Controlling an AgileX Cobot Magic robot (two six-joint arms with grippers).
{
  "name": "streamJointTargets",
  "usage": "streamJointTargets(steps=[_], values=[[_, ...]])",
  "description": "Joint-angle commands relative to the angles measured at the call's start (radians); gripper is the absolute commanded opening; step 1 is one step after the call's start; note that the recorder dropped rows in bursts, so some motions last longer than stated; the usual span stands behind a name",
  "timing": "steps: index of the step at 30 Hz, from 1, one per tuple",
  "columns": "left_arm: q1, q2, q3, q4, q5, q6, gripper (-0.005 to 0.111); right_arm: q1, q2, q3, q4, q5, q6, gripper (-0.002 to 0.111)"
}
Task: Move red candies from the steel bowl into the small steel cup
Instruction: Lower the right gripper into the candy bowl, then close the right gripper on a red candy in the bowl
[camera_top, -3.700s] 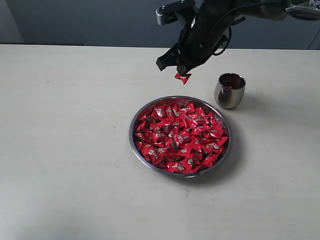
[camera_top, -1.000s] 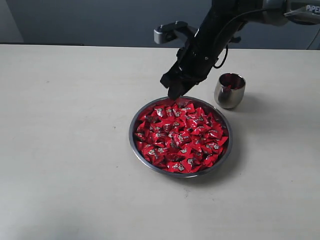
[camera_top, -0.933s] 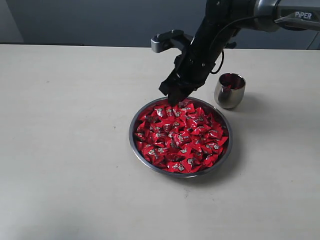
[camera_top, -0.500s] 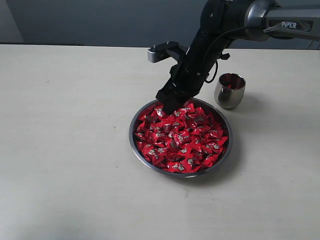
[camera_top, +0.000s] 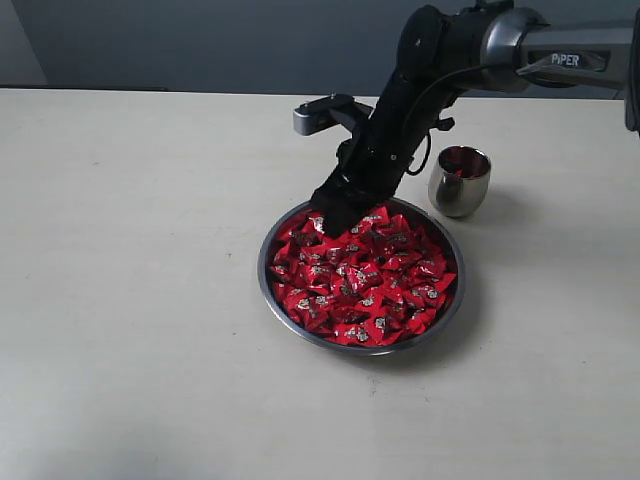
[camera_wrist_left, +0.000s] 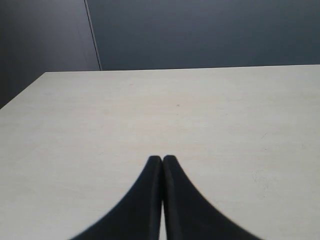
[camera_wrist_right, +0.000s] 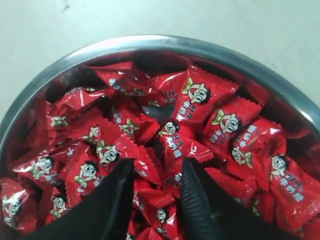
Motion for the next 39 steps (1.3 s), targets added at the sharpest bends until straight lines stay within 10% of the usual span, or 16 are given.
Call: streamJointTargets(steps=[1, 30, 39], values=[[-0.010, -0.004, 0.004, 0.006, -0.002, -0.003, 0.000, 0.000, 0.015, -0.001, 0.003, -0.003, -0.008, 0.032], [-0.010, -0.004, 0.004, 0.006, -0.002, -0.003, 0.000, 0.000, 0.031, -0.001, 0.025, -0.010, -0.008, 0.032], [-0.010, -0.004, 0.004, 0.006, -0.002, -0.003, 0.000, 0.000, 0.031, -0.001, 0.025, -0.010, -0.008, 0.013]])
